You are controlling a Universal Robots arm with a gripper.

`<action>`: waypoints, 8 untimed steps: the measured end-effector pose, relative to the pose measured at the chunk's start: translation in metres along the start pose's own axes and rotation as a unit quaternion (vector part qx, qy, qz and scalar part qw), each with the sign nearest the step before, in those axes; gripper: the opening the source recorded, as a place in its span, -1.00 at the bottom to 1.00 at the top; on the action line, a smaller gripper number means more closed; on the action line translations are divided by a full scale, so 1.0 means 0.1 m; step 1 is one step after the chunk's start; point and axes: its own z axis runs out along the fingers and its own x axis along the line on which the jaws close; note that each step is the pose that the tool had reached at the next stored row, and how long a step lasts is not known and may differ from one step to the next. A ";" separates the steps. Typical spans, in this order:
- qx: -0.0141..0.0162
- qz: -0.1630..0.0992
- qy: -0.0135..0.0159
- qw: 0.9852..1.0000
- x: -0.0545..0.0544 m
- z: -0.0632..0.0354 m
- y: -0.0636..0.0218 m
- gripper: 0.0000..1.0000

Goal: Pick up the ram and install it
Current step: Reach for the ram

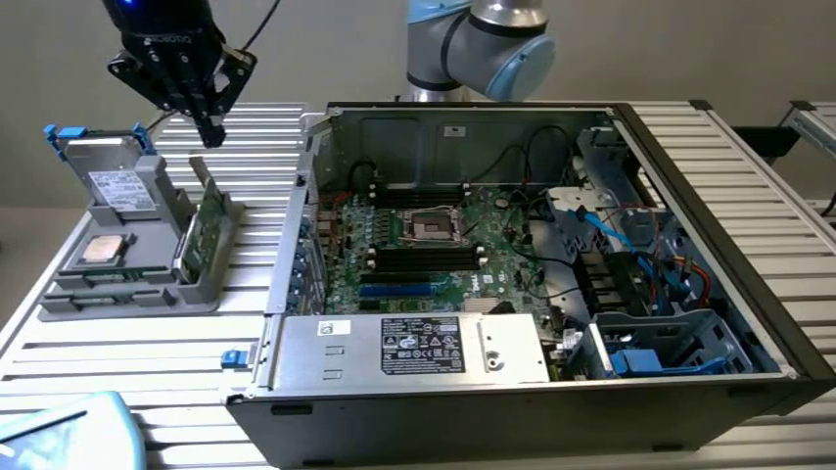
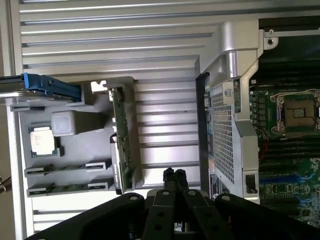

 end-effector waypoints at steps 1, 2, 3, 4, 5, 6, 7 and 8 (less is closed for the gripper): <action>0.000 0.000 0.000 1.000 0.04 0.003 -0.003 -0.79; 0.000 0.000 0.000 1.000 0.09 0.006 -0.007 -0.79; 0.000 0.000 0.000 1.000 0.14 0.010 -0.010 -0.79; 0.000 0.000 0.000 1.000 0.18 0.013 -0.013 -0.79; 0.000 0.000 0.000 1.000 0.22 0.017 -0.016 -0.79; 0.000 0.000 0.000 1.000 0.27 0.022 -0.020 -0.79; 0.000 0.000 0.000 1.000 0.32 0.026 -0.023 -0.79; 0.000 0.000 0.001 1.000 0.37 0.031 -0.027 -0.79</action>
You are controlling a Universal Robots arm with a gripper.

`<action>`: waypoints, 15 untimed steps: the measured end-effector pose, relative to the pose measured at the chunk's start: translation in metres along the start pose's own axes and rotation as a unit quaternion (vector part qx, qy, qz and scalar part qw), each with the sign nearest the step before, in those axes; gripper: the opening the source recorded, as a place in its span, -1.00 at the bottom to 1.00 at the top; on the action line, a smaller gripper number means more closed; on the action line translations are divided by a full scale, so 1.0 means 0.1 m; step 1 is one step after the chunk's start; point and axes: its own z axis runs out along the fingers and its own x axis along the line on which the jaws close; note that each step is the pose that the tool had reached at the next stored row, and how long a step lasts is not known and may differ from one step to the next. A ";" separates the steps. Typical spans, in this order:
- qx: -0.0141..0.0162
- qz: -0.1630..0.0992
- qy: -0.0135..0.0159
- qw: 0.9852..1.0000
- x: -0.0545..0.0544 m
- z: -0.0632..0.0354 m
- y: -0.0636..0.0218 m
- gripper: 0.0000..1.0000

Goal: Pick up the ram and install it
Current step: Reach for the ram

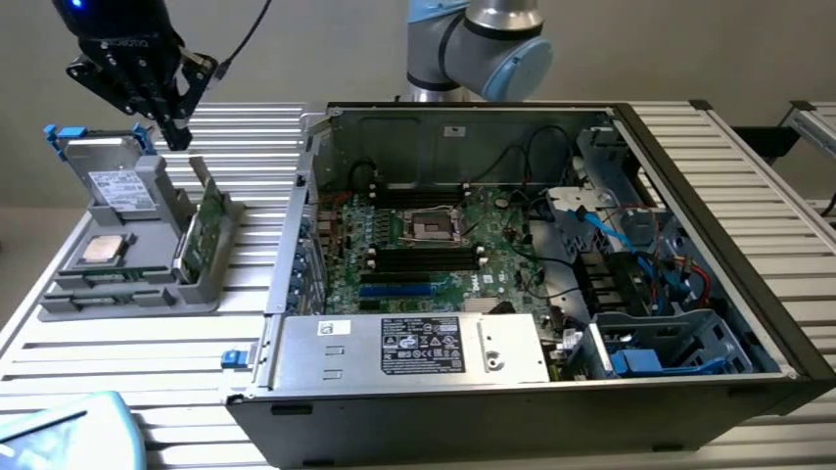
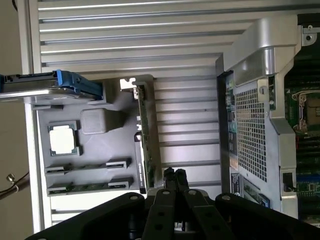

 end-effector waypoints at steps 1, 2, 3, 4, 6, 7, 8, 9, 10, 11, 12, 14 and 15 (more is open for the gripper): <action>0.000 0.000 0.000 1.000 0.04 0.006 -0.004 -0.79; 0.000 0.000 0.000 1.000 0.09 0.011 -0.008 -0.79; 0.000 0.000 0.000 1.000 0.13 0.016 -0.012 -0.79; 0.000 0.000 0.000 1.000 0.18 0.021 -0.017 -0.79; 0.000 0.000 0.000 1.000 0.25 0.030 -0.026 -0.79; 0.000 -0.001 0.001 1.000 0.26 0.034 -0.034 -0.79; 0.001 -0.001 0.002 1.000 0.26 0.037 -0.044 -0.79; 0.001 -0.001 0.002 1.000 0.27 0.040 -0.061 -0.79; 0.001 -0.001 0.002 1.000 0.28 0.042 -0.079 -0.79; 0.001 -0.001 0.002 1.000 0.30 0.042 -0.094 -0.79; 0.001 -0.002 0.002 1.000 0.32 0.044 -0.106 -0.79; 0.001 -0.002 0.002 1.000 0.38 0.047 -0.123 -0.79; 0.001 -0.003 0.002 1.000 0.41 0.048 -0.128 -0.79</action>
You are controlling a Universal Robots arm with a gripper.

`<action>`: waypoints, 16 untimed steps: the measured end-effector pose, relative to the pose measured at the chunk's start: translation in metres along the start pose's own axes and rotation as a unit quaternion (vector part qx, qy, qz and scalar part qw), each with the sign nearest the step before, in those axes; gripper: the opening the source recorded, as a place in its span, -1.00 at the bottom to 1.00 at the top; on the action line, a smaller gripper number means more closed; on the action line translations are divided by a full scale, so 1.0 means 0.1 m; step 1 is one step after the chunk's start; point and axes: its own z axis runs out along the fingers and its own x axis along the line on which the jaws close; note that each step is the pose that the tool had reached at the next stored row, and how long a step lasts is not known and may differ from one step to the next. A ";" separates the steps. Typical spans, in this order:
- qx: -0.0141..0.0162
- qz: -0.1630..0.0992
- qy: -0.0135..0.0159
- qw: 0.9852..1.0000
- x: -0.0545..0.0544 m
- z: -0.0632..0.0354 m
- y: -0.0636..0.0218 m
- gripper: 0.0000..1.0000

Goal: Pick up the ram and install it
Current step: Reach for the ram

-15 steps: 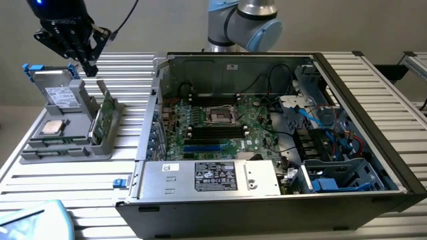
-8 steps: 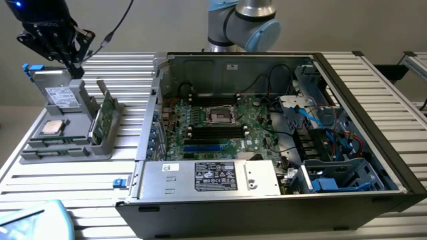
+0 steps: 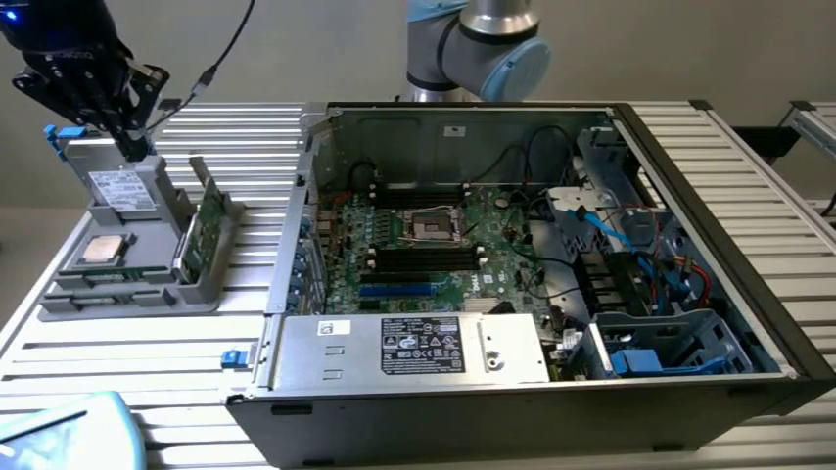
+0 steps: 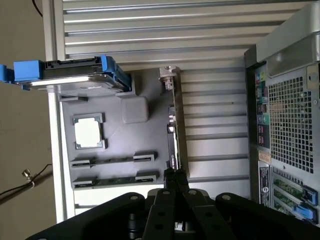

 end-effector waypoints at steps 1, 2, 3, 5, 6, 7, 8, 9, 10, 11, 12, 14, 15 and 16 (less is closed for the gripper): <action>0.000 0.000 0.000 1.000 0.03 0.002 -0.004 -0.79; 0.000 -0.001 0.001 1.000 0.05 0.005 -0.008 -0.79; 0.000 -0.001 0.002 1.000 0.08 0.007 -0.012 -0.79; 0.000 -0.002 0.004 1.000 0.13 0.013 -0.019 -0.79; 0.000 -0.002 0.006 1.000 0.15 0.016 -0.022 -0.79; 0.000 -0.003 0.008 1.000 0.17 0.020 -0.024 -0.79; 0.001 -0.003 0.010 1.000 0.19 0.025 -0.026 -0.79; 0.001 -0.003 0.013 1.000 0.21 0.031 -0.029 -0.79; 0.001 -0.003 0.017 1.000 0.22 0.036 -0.032 -0.79; 0.001 -0.004 0.020 1.000 0.23 0.041 -0.034 -0.79; 0.001 -0.004 0.023 1.000 0.25 0.047 -0.037 -0.79; 0.002 -0.005 0.028 1.000 0.28 0.060 -0.042 -0.79; 0.002 -0.006 0.030 1.000 0.29 0.067 -0.045 -0.79; 0.002 -0.007 0.031 0.999 0.31 0.073 -0.049 -0.79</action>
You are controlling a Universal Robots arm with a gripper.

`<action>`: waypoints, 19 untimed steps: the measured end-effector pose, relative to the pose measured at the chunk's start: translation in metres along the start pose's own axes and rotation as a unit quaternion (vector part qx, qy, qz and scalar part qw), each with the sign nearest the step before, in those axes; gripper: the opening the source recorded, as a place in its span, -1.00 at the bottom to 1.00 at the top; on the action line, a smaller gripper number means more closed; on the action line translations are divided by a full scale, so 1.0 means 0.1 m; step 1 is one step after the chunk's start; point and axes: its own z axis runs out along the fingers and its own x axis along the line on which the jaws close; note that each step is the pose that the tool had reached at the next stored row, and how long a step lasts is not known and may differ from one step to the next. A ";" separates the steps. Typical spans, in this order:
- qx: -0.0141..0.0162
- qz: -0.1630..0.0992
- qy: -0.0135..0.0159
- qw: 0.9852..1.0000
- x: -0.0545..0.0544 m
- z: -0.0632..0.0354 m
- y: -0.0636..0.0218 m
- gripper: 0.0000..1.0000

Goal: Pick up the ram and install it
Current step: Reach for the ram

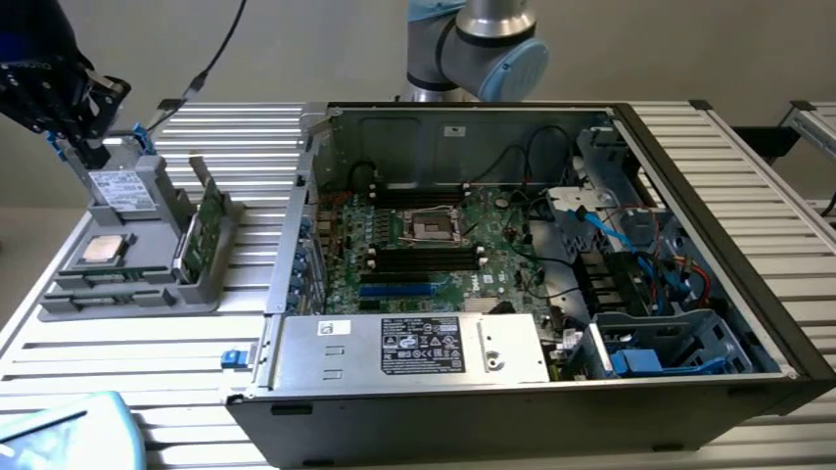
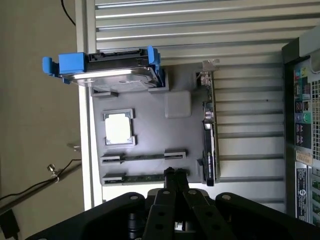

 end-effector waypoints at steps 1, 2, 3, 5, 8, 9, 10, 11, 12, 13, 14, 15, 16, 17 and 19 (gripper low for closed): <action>0.000 -0.001 0.001 1.000 0.01 0.005 -0.003 -0.79; 0.000 -0.002 0.002 1.000 0.01 0.009 -0.007 -0.79; 0.001 -0.003 0.003 1.000 0.02 0.012 -0.009 -0.79; 0.003 -0.005 0.007 1.000 0.03 0.014 -0.013 -0.79; 0.012 -0.008 0.012 1.000 0.03 0.019 -0.014 -0.79; 0.016 -0.010 0.014 1.000 0.03 0.019 -0.014 -0.79; 0.019 -0.011 0.015 1.000 0.03 0.020 -0.014 -0.79; 0.022 -0.012 0.017 1.000 0.04 0.022 -0.015 -0.79; 0.024 -0.013 0.018 0.999 0.04 0.024 -0.016 -0.79; 0.025 -0.015 0.019 0.999 0.04 0.025 -0.017 -0.79; 0.026 -0.016 0.020 0.999 0.05 0.027 -0.018 -0.79; 0.026 -0.018 0.021 0.999 0.05 0.030 -0.020 -0.79; 0.027 -0.019 0.021 0.999 0.05 0.034 -0.023 -0.79; 0.027 -0.020 0.021 0.999 0.06 0.038 -0.027 -0.79; 0.027 -0.023 0.022 0.999 0.06 0.046 -0.040 -0.79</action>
